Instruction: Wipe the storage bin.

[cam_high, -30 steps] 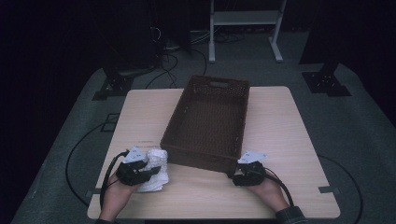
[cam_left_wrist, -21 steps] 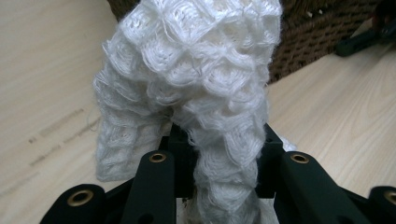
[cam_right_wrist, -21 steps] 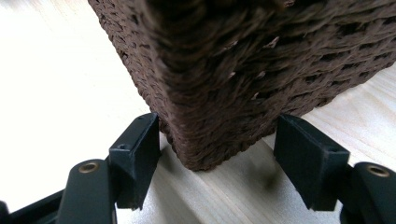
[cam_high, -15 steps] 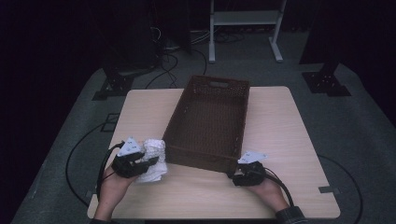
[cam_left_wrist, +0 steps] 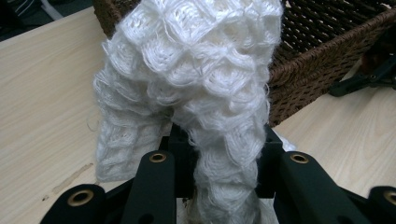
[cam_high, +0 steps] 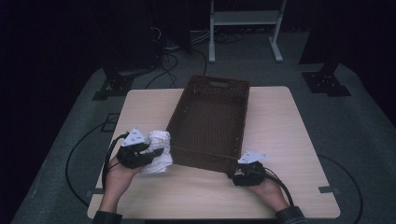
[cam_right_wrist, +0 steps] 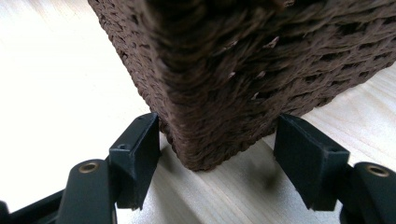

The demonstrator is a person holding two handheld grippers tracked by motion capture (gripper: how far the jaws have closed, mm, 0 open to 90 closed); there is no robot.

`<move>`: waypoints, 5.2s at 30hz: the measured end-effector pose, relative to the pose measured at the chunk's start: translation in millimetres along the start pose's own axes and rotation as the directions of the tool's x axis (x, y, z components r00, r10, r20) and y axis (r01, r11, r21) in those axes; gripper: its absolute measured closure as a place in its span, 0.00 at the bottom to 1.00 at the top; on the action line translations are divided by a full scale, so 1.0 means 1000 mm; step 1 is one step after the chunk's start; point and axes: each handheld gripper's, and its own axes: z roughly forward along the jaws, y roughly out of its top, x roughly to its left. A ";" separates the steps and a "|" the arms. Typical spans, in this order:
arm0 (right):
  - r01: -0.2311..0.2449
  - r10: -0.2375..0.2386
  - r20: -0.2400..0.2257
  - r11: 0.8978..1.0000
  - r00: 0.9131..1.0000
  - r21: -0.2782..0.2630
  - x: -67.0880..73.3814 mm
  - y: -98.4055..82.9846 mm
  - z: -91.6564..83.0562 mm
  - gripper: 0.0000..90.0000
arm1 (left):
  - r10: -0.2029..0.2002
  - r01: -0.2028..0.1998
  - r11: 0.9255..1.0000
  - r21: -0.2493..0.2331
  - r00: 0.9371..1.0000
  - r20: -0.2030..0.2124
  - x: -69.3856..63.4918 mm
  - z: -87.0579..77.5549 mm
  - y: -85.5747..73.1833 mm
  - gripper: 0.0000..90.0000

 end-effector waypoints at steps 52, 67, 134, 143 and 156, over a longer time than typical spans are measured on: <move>0.001 -0.001 0.000 1.000 1.000 0.000 0.000 0.000 0.000 0.34 | -0.048 0.048 0.999 -0.021 0.999 -0.013 -0.001 0.030 -0.042 0.75; 0.000 0.000 0.000 1.000 1.000 0.001 0.000 0.000 0.000 0.35 | -0.102 0.100 0.992 0.077 0.995 0.020 0.003 0.052 -0.061 0.77; 0.000 0.000 0.000 1.000 1.000 0.001 0.000 0.000 0.000 0.35 | -0.063 0.072 0.994 -0.080 0.992 0.112 -0.011 0.043 -0.048 0.77; 0.000 0.000 0.000 1.000 1.000 0.000 0.000 0.000 0.000 0.35 | -0.046 0.054 0.995 -0.079 0.994 0.098 -0.012 0.040 -0.048 0.77; 0.001 -0.001 0.000 1.000 1.000 -0.001 0.000 0.000 0.000 0.35 | 0.032 -0.003 0.967 -0.254 0.994 0.108 -0.032 0.010 -0.023 0.77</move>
